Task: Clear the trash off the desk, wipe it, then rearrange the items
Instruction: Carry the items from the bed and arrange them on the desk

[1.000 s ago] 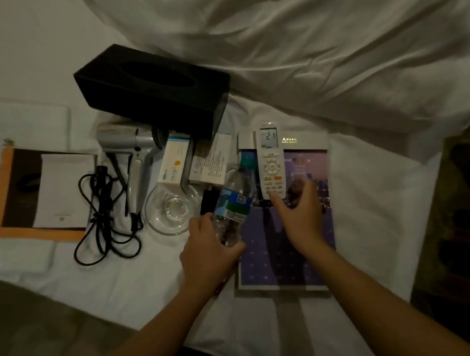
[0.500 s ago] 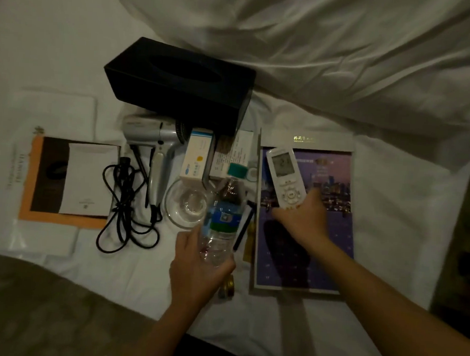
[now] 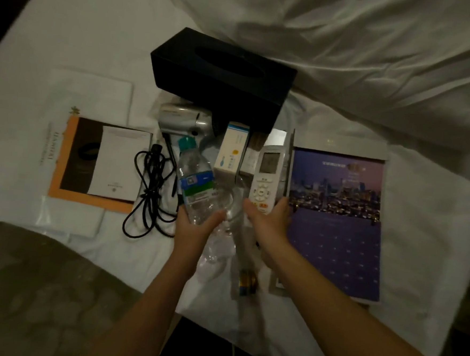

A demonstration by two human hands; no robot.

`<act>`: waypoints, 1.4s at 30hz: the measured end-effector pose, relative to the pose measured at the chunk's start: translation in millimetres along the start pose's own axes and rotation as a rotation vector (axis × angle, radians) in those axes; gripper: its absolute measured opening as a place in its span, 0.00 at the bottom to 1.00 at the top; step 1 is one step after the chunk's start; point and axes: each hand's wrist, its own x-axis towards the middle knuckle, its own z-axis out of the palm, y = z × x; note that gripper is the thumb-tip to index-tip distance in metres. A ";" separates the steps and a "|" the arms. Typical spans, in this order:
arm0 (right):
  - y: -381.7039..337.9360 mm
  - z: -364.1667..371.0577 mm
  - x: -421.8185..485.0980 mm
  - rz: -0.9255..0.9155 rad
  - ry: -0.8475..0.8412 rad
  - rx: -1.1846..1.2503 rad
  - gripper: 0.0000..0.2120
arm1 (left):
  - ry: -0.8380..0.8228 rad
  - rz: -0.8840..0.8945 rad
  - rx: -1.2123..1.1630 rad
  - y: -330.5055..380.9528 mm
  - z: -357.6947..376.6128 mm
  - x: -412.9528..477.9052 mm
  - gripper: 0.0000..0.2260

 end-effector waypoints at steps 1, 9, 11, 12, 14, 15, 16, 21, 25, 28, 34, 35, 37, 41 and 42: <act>-0.4 2.4 0.4 -0.017 -0.002 -0.087 0.24 | -0.011 -0.033 -0.056 3.0 2.3 2.1 0.38; -11.1 3.6 3.6 0.007 0.005 -0.093 0.33 | -0.039 -0.165 -0.175 15.6 13.5 17.4 0.31; -10.0 4.4 3.7 0.039 0.011 -0.009 0.33 | -0.051 -0.196 -0.176 14.4 10.5 18.7 0.34; -6.7 4.4 5.4 0.042 0.010 0.014 0.30 | -0.059 -0.207 -0.175 14.3 8.9 18.3 0.34; -4.7 3.2 4.6 0.027 -0.001 0.014 0.26 | -0.063 -0.213 -0.189 13.9 6.7 17.2 0.33; -6.1 3.1 2.5 0.005 -0.004 -0.001 0.25 | -0.063 -0.212 -0.204 13.8 6.0 16.7 0.31; -5.7 3.5 2.4 -0.015 -0.003 -0.019 0.25 | -0.061 -0.211 -0.213 14.2 5.4 15.9 0.29; -4.7 5.7 1.7 -0.059 -0.023 -0.023 0.27 | -0.013 -0.167 -0.269 9.4 3.5 7.3 0.24; -1.9 5.2 -0.2 -0.134 -0.008 -0.040 0.22 | 0.001 -0.160 -0.326 5.5 -0.3 1.5 0.25; 2.8 4.9 4.5 -0.178 -0.011 -0.024 0.19 | 0.006 -0.145 -0.351 4.8 0.5 -0.3 0.22; 2.0 3.2 -0.9 -0.215 0.021 0.040 0.18 | 0.042 -0.098 -0.310 -3.8 6.6 -4.4 0.22; 1.5 0.8 -2.4 -0.208 0.017 0.067 0.18 | 0.039 -0.092 -0.298 -4.2 5.0 -3.2 0.21; 1.5 -3.3 -3.4 -0.189 0.004 0.125 0.18 | 0.022 -0.089 -0.291 -4.0 1.9 -1.5 0.18; 0.4 -3.9 -3.7 -0.177 -0.027 0.155 0.18 | -0.033 -0.078 -0.271 -4.4 -2.6 -3.2 0.20; -0.2 -4.6 -4.1 -0.171 -0.035 0.161 0.18 | -0.047 -0.078 -0.265 -3.7 -4.1 -4.0 0.22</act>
